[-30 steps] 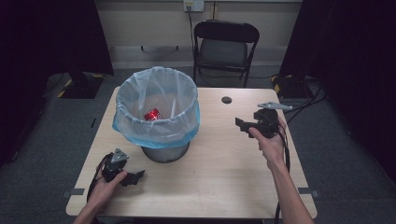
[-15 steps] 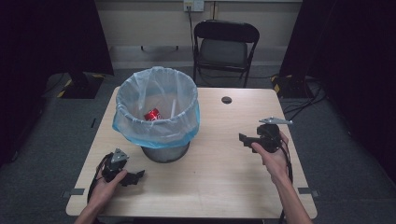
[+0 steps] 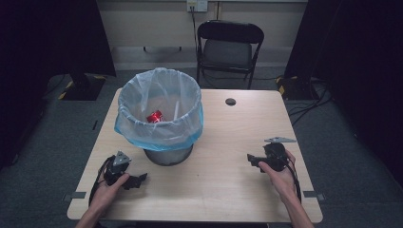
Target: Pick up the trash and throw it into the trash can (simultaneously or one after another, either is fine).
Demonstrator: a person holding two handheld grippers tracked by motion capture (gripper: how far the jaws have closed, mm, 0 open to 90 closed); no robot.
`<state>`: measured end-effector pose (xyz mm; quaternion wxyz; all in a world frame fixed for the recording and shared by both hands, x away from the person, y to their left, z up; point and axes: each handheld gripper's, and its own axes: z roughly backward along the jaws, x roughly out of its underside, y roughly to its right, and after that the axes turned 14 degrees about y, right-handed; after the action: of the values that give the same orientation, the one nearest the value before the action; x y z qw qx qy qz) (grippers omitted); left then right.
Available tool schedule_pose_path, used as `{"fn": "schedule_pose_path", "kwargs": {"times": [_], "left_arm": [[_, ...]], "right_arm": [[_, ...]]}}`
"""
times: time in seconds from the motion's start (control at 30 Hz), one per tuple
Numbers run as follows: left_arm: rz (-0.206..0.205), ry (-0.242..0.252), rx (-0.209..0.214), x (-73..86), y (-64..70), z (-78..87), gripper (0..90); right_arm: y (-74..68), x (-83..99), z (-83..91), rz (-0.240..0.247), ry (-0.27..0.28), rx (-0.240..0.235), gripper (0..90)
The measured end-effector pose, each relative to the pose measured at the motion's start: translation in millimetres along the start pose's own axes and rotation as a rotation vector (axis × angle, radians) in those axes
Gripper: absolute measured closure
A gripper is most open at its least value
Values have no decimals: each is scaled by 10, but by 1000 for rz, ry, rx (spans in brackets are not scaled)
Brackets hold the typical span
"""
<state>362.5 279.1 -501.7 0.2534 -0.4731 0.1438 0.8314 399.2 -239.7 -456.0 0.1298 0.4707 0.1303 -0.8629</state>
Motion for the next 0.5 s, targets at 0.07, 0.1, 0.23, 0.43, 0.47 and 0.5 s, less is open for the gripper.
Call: {"fn": "schedule_pose_path", "kwargs": {"times": [0.07,0.1,0.23,0.43,0.47,0.5], "left_arm": [[0,1,0,0,-1,0,0],[2,3,0,1,2,-2,0],[0,1,0,0,-1,0,0],[-1,0,1,-1,-2,0,0],[3,3,0,0,1,-2,0],[3,3,0,0,1,-2,0]], "right_arm": [[-7,70,-12,16,-25,2,189],[-15,107,-19,25,-37,5,189],[-28,190,-46,27,-58,13,189],[-95,293,-106,62,-89,35,178],[-114,301,-112,80,-88,44,172],[-137,310,-116,92,-87,55,164]]}}
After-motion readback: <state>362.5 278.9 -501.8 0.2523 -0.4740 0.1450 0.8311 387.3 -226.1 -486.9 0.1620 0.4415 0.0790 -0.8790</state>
